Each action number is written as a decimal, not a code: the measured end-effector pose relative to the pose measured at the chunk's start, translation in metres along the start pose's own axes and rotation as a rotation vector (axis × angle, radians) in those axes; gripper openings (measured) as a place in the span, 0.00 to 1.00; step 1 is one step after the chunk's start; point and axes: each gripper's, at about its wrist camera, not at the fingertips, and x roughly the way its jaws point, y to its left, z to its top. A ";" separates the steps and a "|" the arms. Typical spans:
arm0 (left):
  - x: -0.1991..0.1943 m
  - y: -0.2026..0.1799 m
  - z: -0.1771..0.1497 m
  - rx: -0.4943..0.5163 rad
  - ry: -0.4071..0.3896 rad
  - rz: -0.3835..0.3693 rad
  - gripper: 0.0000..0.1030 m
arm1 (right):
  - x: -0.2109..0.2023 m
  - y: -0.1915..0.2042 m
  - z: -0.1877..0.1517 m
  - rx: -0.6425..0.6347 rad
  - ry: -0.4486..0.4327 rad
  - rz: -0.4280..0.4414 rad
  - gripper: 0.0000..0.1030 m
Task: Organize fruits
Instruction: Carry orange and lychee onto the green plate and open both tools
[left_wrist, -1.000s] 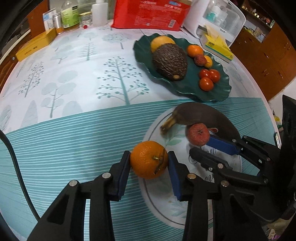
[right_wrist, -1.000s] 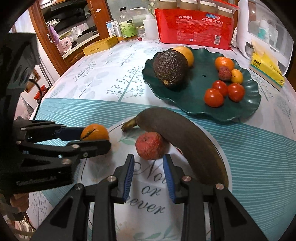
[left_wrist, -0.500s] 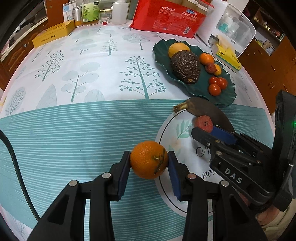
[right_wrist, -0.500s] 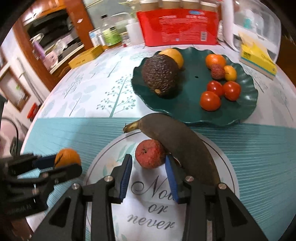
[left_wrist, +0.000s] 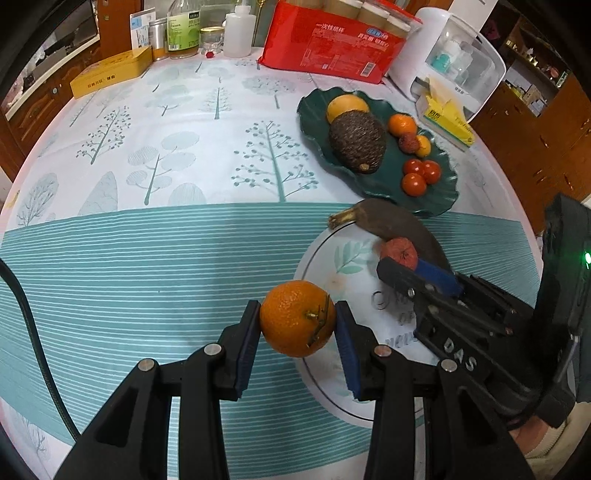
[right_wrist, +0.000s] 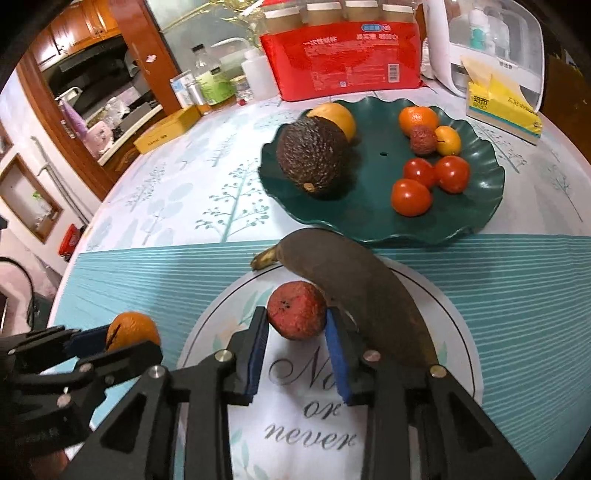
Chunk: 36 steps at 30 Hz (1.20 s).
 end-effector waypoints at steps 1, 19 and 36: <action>-0.003 -0.003 0.001 0.001 -0.002 -0.003 0.37 | -0.004 0.000 -0.001 -0.006 -0.001 0.005 0.31; -0.088 -0.124 0.160 0.206 -0.240 0.012 0.37 | -0.159 -0.044 0.141 -0.144 -0.193 -0.037 0.31; 0.069 -0.147 0.239 0.281 -0.057 0.171 0.37 | -0.018 -0.097 0.182 -0.291 0.079 -0.055 0.31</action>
